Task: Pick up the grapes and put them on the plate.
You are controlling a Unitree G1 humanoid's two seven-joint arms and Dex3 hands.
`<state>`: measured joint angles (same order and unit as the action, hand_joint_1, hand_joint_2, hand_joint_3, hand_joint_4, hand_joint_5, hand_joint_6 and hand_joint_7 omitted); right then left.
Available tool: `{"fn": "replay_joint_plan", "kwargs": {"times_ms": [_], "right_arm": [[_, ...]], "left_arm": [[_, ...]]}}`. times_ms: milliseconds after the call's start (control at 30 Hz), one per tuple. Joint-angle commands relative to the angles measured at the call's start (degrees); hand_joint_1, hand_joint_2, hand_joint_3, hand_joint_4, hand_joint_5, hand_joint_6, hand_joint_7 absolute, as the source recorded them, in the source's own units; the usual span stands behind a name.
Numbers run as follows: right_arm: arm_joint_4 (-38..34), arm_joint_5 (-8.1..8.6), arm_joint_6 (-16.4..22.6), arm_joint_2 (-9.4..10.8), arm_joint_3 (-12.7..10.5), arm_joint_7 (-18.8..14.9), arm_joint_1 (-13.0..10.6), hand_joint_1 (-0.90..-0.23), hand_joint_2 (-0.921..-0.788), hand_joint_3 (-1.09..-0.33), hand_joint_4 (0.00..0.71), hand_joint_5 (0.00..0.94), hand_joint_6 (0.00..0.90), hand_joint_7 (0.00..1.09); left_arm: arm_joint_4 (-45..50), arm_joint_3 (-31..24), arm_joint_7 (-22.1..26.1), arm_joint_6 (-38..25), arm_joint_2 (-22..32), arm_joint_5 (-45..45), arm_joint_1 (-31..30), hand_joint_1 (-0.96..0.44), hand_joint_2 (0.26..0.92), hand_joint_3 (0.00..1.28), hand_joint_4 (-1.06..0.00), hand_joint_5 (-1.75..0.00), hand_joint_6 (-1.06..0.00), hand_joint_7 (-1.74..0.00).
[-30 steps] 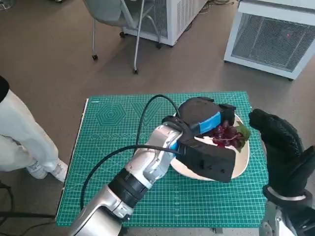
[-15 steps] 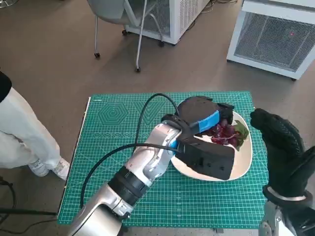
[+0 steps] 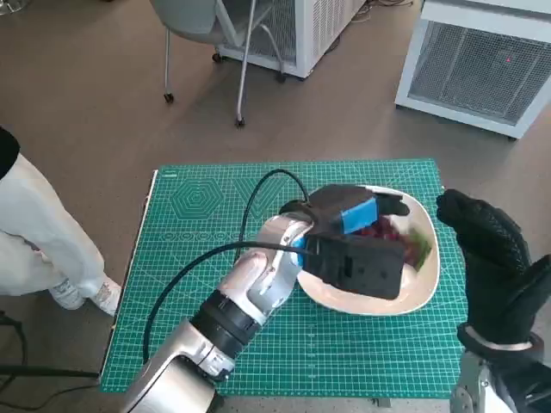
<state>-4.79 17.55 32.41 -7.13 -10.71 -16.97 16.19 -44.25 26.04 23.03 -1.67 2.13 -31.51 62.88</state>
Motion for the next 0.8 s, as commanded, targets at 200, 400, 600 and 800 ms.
{"fn": "replay_joint_plan", "kwargs": {"times_ms": [200,400,600,800], "right_arm": [[-0.33,-0.97,-0.46,0.38,0.54,0.4,-1.2,-0.506,-0.921,-0.541,0.456,0.001,0.152,0.55],[-0.05,-1.06,-0.46,0.26,0.6,0.41,-1.34,-0.508,-0.921,-0.541,0.456,0.001,0.151,0.55],[0.14,-0.84,-0.56,0.12,0.54,0.26,-1.38,-0.508,-0.921,-0.541,0.456,0.001,0.15,0.55],[-0.17,-0.7,-0.53,0.09,0.48,0.14,-1.18,-0.508,-0.921,-0.54,0.456,0.001,0.149,0.55]], "left_arm": [[-7.42,-2.71,4.07,7.21,0.92,5.98,2.16,-0.55,0.906,0.01,0.0,0.0,-0.15,0.0],[-9.79,-5.31,0.79,13.01,1.75,8.62,0.46,-0.55,0.908,0.04,0.0,0.0,-0.12,-0.01],[-10.43,-12.08,-0.8,19.55,3.26,15.74,-2.82,-0.5,0.914,0.05,0.0,0.0,-0.14,-0.03],[-11.62,-22.34,2.56,25.59,3.46,28.35,-6.95,-0.43,0.92,0.09,-0.02,-0.01,-0.2,-0.05]]}}
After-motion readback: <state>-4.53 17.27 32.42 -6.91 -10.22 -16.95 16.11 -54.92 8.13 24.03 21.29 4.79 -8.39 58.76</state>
